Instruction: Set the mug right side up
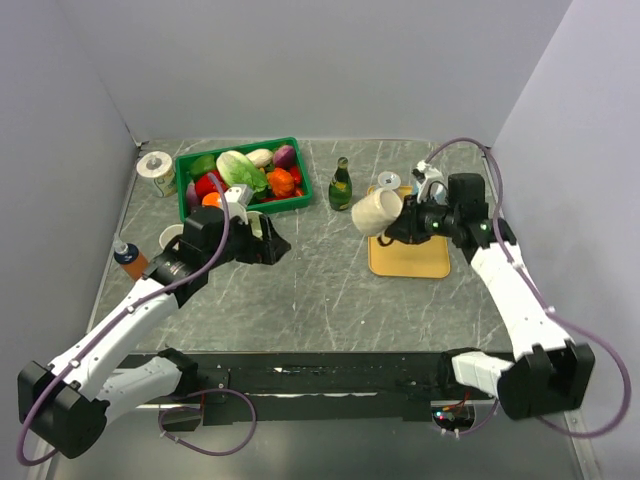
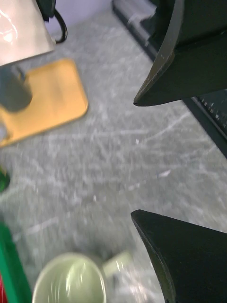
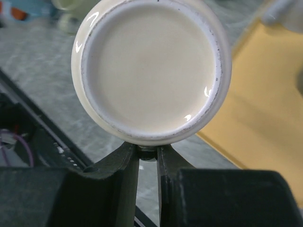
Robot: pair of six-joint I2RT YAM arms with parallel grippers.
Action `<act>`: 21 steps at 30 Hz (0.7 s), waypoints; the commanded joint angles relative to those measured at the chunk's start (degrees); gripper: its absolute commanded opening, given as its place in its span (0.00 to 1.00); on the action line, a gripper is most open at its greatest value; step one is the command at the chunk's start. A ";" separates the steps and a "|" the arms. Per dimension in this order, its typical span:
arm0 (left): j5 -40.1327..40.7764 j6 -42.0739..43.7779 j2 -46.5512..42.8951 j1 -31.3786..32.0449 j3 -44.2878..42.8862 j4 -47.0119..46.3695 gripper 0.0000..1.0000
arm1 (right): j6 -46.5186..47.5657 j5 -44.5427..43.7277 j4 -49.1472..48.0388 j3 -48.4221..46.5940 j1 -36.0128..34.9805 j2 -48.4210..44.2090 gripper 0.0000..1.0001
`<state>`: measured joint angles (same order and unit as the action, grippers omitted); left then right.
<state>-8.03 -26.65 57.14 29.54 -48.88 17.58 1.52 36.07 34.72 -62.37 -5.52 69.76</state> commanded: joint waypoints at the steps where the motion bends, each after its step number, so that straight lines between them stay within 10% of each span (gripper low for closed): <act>1: -14.78 -3.13 -0.81 -0.01 1.16 -10.09 0.96 | -11.41 5.50 -17.35 3.20 -6.42 -8.57 0.00; 8: -23.70 -11.84 -2.12 4.54 5.99 -29.09 0.96 | -31.30 -1.26 -44.61 10.95 -22.15 -11.75 0.00; 21: -15.00 -23.78 -4.15 10.36 9.68 -39.37 0.92 | -37.90 -12.96 -53.16 10.51 -36.23 -13.33 0.00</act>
<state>-24.53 -42.96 53.58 39.29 -40.40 -12.97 -34.57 27.14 -6.57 -50.63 -40.40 59.46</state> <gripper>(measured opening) 0.940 0.230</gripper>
